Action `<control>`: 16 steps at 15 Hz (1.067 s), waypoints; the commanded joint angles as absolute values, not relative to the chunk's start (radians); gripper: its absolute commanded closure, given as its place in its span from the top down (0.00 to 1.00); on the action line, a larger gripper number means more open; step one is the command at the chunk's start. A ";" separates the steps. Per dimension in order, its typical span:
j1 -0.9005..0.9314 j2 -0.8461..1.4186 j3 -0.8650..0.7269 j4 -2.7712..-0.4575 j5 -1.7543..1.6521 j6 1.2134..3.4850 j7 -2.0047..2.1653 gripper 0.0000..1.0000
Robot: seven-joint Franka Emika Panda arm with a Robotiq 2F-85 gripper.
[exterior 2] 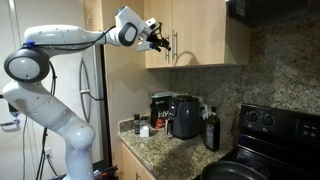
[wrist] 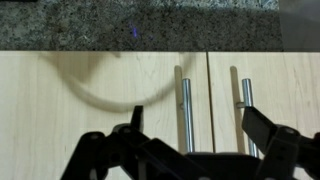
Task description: Open the right door of the first upper cabinet from the left
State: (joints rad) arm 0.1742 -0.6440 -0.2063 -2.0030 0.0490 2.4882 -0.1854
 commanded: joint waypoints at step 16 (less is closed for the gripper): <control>0.055 -0.447 -0.087 -1.903 0.046 2.754 -0.057 1.00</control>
